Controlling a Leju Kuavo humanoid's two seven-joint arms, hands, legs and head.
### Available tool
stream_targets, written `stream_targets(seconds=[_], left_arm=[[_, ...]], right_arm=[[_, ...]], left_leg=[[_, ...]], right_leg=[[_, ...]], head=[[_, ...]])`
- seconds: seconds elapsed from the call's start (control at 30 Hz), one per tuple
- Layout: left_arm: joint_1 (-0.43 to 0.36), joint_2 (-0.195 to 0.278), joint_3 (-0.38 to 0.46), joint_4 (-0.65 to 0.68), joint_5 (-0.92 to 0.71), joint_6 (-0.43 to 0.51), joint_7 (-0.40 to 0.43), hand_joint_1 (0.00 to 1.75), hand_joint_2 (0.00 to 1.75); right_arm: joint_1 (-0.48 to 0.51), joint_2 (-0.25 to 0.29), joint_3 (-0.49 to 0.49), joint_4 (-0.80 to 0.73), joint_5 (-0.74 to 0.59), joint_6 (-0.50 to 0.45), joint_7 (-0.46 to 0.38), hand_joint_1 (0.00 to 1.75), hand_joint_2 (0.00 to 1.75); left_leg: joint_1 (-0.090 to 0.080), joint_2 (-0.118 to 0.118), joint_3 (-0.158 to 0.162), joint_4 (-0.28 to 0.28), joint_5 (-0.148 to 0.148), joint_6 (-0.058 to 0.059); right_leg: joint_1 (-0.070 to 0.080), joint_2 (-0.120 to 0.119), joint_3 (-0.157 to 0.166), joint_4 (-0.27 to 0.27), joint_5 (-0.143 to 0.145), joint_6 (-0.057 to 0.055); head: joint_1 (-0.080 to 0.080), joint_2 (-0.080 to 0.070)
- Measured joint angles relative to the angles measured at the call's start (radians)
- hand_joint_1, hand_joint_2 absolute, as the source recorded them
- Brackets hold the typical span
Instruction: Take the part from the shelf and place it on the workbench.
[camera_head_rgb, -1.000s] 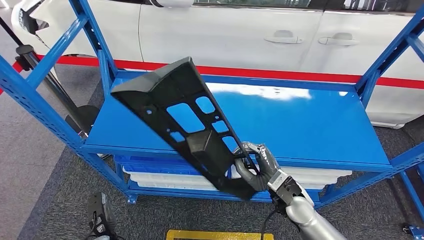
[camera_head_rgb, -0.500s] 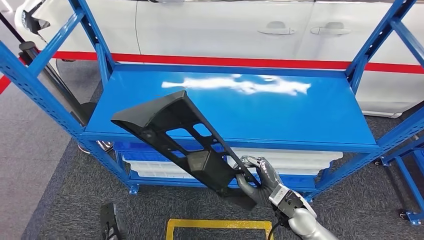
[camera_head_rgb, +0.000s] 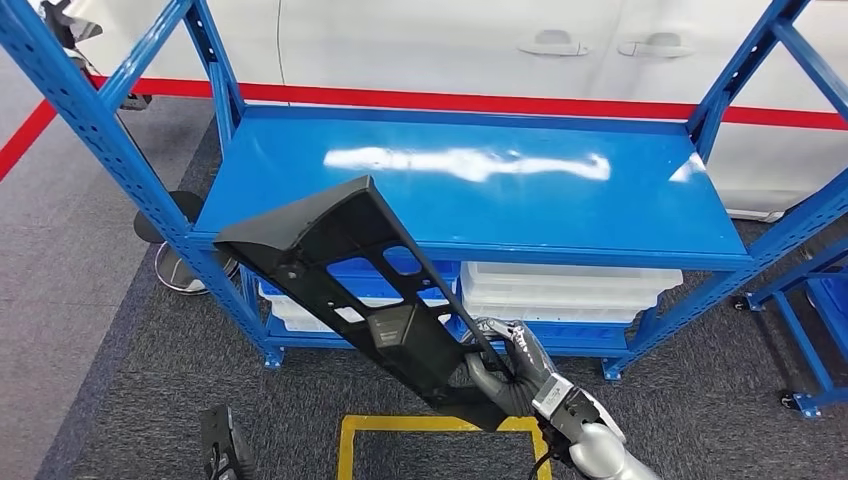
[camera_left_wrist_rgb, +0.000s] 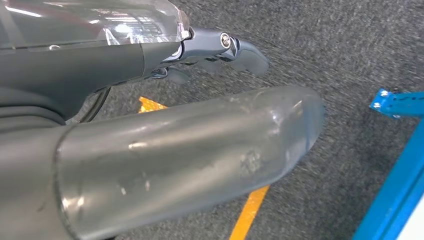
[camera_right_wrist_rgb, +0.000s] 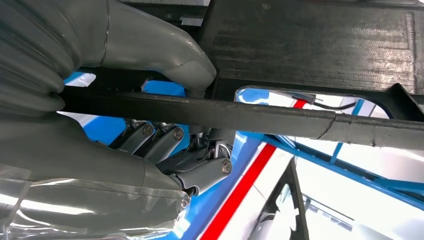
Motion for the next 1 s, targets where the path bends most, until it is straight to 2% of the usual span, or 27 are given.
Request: stream_targets(seconds=[0.03,0.07,0.1,0.13,0.17,0.23,0.27,0.3,0.37,0.4,0.43,0.47,0.53,0.6,0.73,0.77,0.8,0.83,0.87,0.9,0.93,0.97,1.0], left_arm=[[0.000,0.000,0.000,0.001,-0.002,0.000,0.000,0.00,0.00],[-0.001,-0.001,0.000,0.001,-0.003,-0.001,0.001,0.00,0.00],[-0.001,-0.001,0.000,0.002,-0.005,-0.003,0.002,0.00,0.00],[-0.001,-0.002,0.000,0.002,-0.007,-0.005,0.004,0.00,0.00],[0.000,-0.002,0.000,0.002,-0.009,-0.008,0.006,0.00,0.00],[0.001,-0.001,0.000,0.004,-0.012,-0.012,0.012,0.00,0.00],[0.002,-0.001,0.000,0.004,-0.014,-0.014,0.014,0.00,0.00],[0.002,0.000,0.000,0.005,-0.015,-0.014,0.016,0.00,0.00],[0.004,0.001,0.000,0.005,-0.017,-0.015,0.019,0.00,0.00],[0.005,0.002,0.000,0.005,-0.018,-0.016,0.020,0.00,0.00],[0.006,0.003,0.000,0.005,-0.020,-0.018,0.021,0.00,0.00],[0.007,0.004,0.000,0.005,-0.022,-0.019,0.022,0.00,0.00],[0.009,0.005,0.000,0.006,-0.026,-0.022,0.025,0.00,0.00],[0.009,0.005,0.000,0.006,-0.027,-0.024,0.026,0.00,0.00],[0.009,0.005,0.000,0.006,-0.028,-0.025,0.027,0.00,0.00],[0.009,0.005,0.000,0.006,-0.030,-0.027,0.027,0.00,0.00],[0.008,0.006,0.000,0.006,-0.033,-0.030,0.029,0.00,0.00],[0.010,0.007,0.000,0.006,-0.038,-0.034,0.033,0.00,0.00],[0.012,0.009,-0.001,0.006,-0.046,-0.044,0.038,0.00,0.00],[0.015,0.011,-0.001,0.007,-0.052,-0.053,0.041,0.00,0.00],[0.020,0.013,-0.002,0.007,-0.058,-0.062,0.044,0.00,0.00],[0.024,0.015,-0.002,0.007,-0.062,-0.069,0.045,0.00,0.00],[0.028,0.017,-0.002,0.007,-0.065,-0.072,0.044,0.00,0.00]], right_arm=[[0.000,0.000,0.000,0.000,0.000,-0.003,0.000,1.75,1.75],[0.001,0.000,0.000,-0.001,0.001,-0.008,0.000,1.75,1.75],[0.002,0.000,0.000,-0.001,0.003,-0.012,0.000,1.75,1.75],[0.004,0.000,0.000,-0.002,0.004,-0.018,-0.002,1.75,1.75],[0.009,0.000,-0.001,-0.002,0.005,-0.022,-0.003,1.75,1.75],[0.022,0.000,-0.002,0.000,0.005,-0.032,-0.005,1.75,1.75],[0.029,0.000,-0.003,0.000,0.006,-0.036,-0.005,1.75,1.75],[0.037,-0.001,-0.005,0.001,0.007,-0.041,-0.006,1.75,1.75],[0.055,-0.003,-0.014,0.005,0.007,-0.050,-0.006,1.75,1.75],[0.065,-0.004,-0.021,0.007,0.007,-0.053,-0.006,1.75,1.75],[0.075,-0.004,-0.028,0.010,0.007,-0.057,-0.006,1.75,1.75],[0.084,-0.004,-0.035,0.012,0.008,-0.060,-0.007,1.75,1.75],[0.102,-0.004,-0.050,0.015,0.012,-0.064,-0.007,1.75,1.75],[0.111,-0.004,-0.058,0.015,0.017,-0.066,-0.007,1.75,1.75],[0.113,-0.004,-0.060,0.015,0.018,-0.066,-0.007,1.75,1.75],[0.116,-0.004,-0.064,0.015,0.020,-0.067,-0.007,1.75,1.75],[0.120,-0.004,-0.069,0.015,0.024,-0.069,-0.007,1.75,1.75],[0.132,-0.004,-0.080,0.014,0.031,-0.075,-0.007,1.75,1.75],[0.154,0.002,-0.097,0.011,0.040,-0.085,-0.006,1.75,1.75],[0.176,0.009,-0.113,0.007,0.047,-0.096,-0.004,1.75,1.75],[0.199,0.018,-0.130,0.004,0.052,-0.108,-0.001,1.75,1.75],[0.219,0.027,-0.143,0.001,0.053,-0.116,0.001,1.75,1.75],[0.233,0.032,-0.152,0.001,0.051,-0.122,0.002,1.75,1.75]], left_leg=[[-0.002,0.000,-0.009,0.000,0.009,-0.001],[-0.004,0.000,-0.016,0.000,0.017,-0.004],[-0.004,0.001,-0.019,-0.001,0.025,-0.009],[-0.002,0.003,-0.020,-0.004,0.034,-0.015],[0.000,0.004,-0.020,-0.009,0.043,-0.021],[0.002,0.005,-0.024,-0.014,0.048,-0.035],[0.002,0.004,-0.031,-0.003,0.027,-0.041],[0.002,0.004,-0.041,0.028,-0.015,-0.048],[0.006,0.004,-0.065,0.138,-0.120,-0.060],[0.008,0.005,-0.072,0.196,-0.150,-0.065],[0.009,0.005,-0.070,0.236,-0.152,-0.070],[0.011,0.005,-0.057,0.250,-0.134,-0.075],[0.017,0.004,0.009,0.196,-0.080,-0.082],[0.020,0.003,0.061,0.135,-0.059,-0.085],[0.020,0.003,0.072,0.121,-0.061,-0.085],[0.019,-0.001,0.097,0.085,-0.076,-0.084],[0.017,-0.004,0.119,0.050,-0.093,-0.077],[0.016,-0.005,0.136,0.014,-0.103,-0.062],[0.014,-0.003,0.140,-0.019,-0.106,-0.042],[0.013,0.003,0.123,-0.021,-0.092,-0.023],[0.012,0.012,0.105,-0.023,-0.075,-0.010],[0.010,0.020,0.089,-0.022,-0.063,-0.005],[0.008,0.028,0.080,-0.022,-0.057,-0.006]], right_leg=[[0.006,-0.002,0.052,-0.066,0.017,-0.011],[0.011,-0.006,0.104,-0.140,0.022,-0.021],[0.017,-0.010,0.140,-0.196,0.019,-0.028],[0.023,-0.012,0.163,-0.234,0.013,-0.033],[0.026,-0.012,0.167,-0.251,0.015,-0.035],[0.024,-0.011,0.158,-0.267,0.041,-0.039],[0.021,-0.012,0.150,-0.275,0.057,-0.043],[0.017,-0.014,0.140,-0.282,0.073,-0.046],[0.017,-0.015,0.112,-0.282,0.096,-0.050],[0.016,-0.015,0.096,-0.281,0.107,-0.049],[0.015,-0.015,0.079,-0.277,0.118,-0.047],[0.013,-0.016,0.062,-0.273,0.127,-0.044],[0.007,-0.014,0.027,-0.256,0.141,-0.035],[0.004,-0.013,0.010,-0.245,0.147,-0.028],[0.004,-0.013,0.007,-0.243,0.147,-0.027],[0.005,-0.012,0.002,-0.237,0.149,-0.025],[0.005,-0.012,-0.004,-0.231,0.152,-0.021],[0.004,-0.009,-0.011,-0.224,0.158,-0.011],[0.002,-0.006,-0.033,-0.172,0.121,-0.002],[0.000,-0.003,-0.054,-0.111,0.078,0.006],[-0.003,0.000,-0.076,-0.039,0.036,0.013],[-0.003,0.001,-0.093,0.032,-0.001,0.013],[-0.003,0.001,-0.085,0.046,0.015,0.012]], head=[[0.000,0.000],[0.000,0.000],[0.000,0.000],[0.000,0.000],[0.000,0.000],[0.000,0.000],[0.000,0.000],[0.000,0.000],[0.000,0.000],[0.000,0.000],[0.000,0.000],[0.000,0.000],[0.000,0.000],[0.000,0.000],[0.000,0.000],[0.000,0.000],[0.000,0.000],[0.000,0.000],[0.000,0.000],[0.000,0.000],[0.000,0.000],[0.000,0.000],[0.000,0.000]])
